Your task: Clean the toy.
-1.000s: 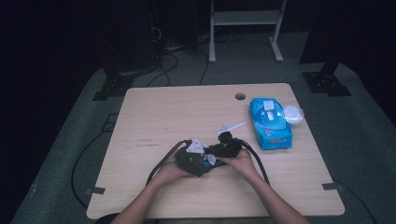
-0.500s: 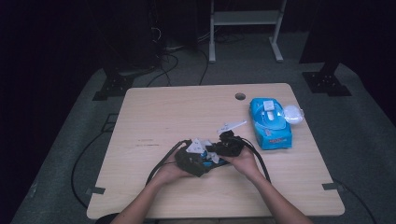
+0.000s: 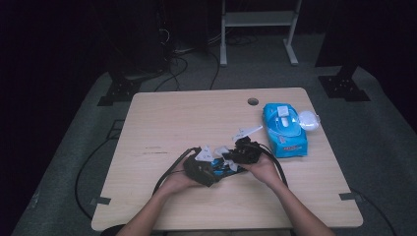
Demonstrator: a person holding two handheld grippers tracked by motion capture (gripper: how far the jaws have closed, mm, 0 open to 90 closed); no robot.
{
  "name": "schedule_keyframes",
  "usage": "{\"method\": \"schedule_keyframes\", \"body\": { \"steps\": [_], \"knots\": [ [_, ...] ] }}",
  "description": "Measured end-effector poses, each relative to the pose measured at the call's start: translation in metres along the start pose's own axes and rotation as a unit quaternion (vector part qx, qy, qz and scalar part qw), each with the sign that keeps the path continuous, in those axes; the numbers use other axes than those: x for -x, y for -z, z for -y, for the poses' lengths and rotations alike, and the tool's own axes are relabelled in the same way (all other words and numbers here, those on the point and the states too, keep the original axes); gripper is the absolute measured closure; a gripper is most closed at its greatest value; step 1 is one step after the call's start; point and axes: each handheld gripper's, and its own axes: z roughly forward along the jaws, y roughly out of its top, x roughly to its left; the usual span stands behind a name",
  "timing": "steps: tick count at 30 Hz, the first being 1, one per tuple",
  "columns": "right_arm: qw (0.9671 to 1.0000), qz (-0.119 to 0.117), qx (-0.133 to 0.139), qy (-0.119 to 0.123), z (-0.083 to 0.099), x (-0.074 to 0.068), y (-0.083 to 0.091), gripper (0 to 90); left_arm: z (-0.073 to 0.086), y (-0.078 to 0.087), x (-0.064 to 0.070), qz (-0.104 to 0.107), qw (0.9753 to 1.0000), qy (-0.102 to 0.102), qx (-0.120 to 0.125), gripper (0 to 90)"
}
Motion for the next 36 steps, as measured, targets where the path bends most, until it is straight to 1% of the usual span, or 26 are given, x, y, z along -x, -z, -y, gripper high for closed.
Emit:
{"method": "schedule_keyframes", "body": {
  "steps": [1, 2, 3, 4, 5, 6, 9, 12, 13, 17, 19, 20, 21, 23, 24, 26, 27, 30, 32, 34, 35, 36],
  "knots": [
    [1.0000, -0.003, 0.002, -0.003, 0.000, 0.000, 0.002, 80.5, 0.000, 0.002, 0.000, 0.003, 1.0000, 0.004, 0.002, 20.7],
    [1.0000, 0.004, 0.000, 0.002, -0.001, -0.001, 0.003, 81.6, 0.001, 0.003, -0.001, 0.005, 1.0000, 0.005, 0.003, 20.9],
    [1.0000, 0.004, 0.000, 0.002, -0.001, -0.001, 0.003, 81.6, 0.001, 0.004, -0.002, 0.005, 1.0000, 0.004, 0.002, 20.9],
    [0.9999, 0.008, -0.003, 0.008, 0.000, 0.000, 0.003, 82.0, 0.002, 0.005, -0.002, 0.006, 1.0000, 0.002, 0.000, 23.0],
    [0.9999, 0.010, -0.005, 0.009, 0.000, 0.000, 0.002, 82.4, 0.002, 0.005, -0.002, 0.007, 1.0000, 0.005, 0.002, 23.4],
    [1.0000, 0.005, -0.005, 0.001, 0.000, 0.000, 0.002, 83.1, 0.001, 0.006, -0.002, 0.005, 1.0000, 0.000, -0.003, 23.7],
    [1.0000, 0.000, -0.004, 0.003, -0.001, -0.002, 0.001, 83.5, 0.001, 0.005, -0.002, 0.004, 1.0000, 0.000, -0.004, 23.8],
    [0.9998, -0.016, -0.009, 0.003, -0.002, -0.009, -0.005, 83.8, 0.001, 0.004, -0.001, 0.004, 1.0000, 0.001, -0.001, 23.9],
    [0.9997, -0.021, -0.008, 0.009, -0.003, -0.012, -0.008, 83.8, 0.001, 0.004, -0.001, 0.004, 1.0000, 0.003, 0.000, 23.9],
    [0.9989, -0.046, -0.008, 0.009, -0.008, -0.023, -0.025, 83.9, 0.000, 0.003, -0.001, 0.004, 1.0000, 0.003, 0.001, 23.9],
    [0.9978, -0.065, -0.005, 0.001, -0.009, -0.026, -0.031, 83.9, 0.000, 0.003, -0.001, 0.004, 1.0000, 0.003, 0.001, 23.9],
    [0.9974, -0.072, -0.007, -0.002, -0.009, -0.031, -0.035, 83.9, 0.001, 0.004, 0.000, 0.004, 1.0000, 0.003, 0.000, 23.9],
    [0.9974, -0.072, -0.007, -0.002, -0.009, -0.031, -0.035, 83.9, 0.001, 0.004, 0.000, 0.004, 1.0000, 0.003, 0.000, 23.9],
    [0.9966, -0.082, -0.007, -0.003, -0.007, -0.032, -0.034, 83.9, 0.001, 0.004, -0.001, 0.003, 1.0000, 0.001, 0.001, 23.9],
    [0.9962, -0.086, -0.006, -0.010, -0.005, -0.032, -0.033, 83.9, 0.001, 0.004, -0.001, 0.003, 1.0000, 0.000, 0.000, 23.9],
    [0.9953, -0.095, -0.008, -0.014, 0.002, -0.031, -0.027, 84.3, 0.000, 0.004, 0.000, 0.001, 1.0000, -0.001, 0.000, 23.8],
    [0.9953, -0.095, -0.008, -0.014, 0.002, -0.031, -0.027, 84.3, 0.000, 0.004, 0.000, 0.001, 1.0000, -0.001, 0.000, 23.9],
    [0.9951, -0.098, -0.010, -0.012, 0.010, -0.034, -0.020, 84.2, 0.000, 0.004, 0.001, -0.001, 1.0000, -0.004, -0.002, 23.8],
    [0.9951, -0.098, -0.013, -0.006, 0.010, -0.035, -0.017, 84.2, 0.000, 0.003, 0.000, -0.001, 1.0000, -0.003, -0.001, 23.9],
    [0.9955, -0.093, -0.019, -0.001, 0.007, -0.036, -0.018, 84.2, 0.000, 0.003, 0.000, 0.002, 1.0000, 0.003, 0.001, 23.9],
    [0.9966, -0.081, -0.016, 0.003, 0.002, -0.036, -0.023, 84.3, 0.000, 0.003, 0.000, 0.003, 1.0000, 0.003, 0.001, 23.9],
    [0.9970, -0.076, -0.009, 0.003, 0.000, -0.035, -0.026, 84.5, 0.000, 0.003, 0.000, 0.002, 1.0000, 0.003, 0.000, 23.9]
  ]
}}
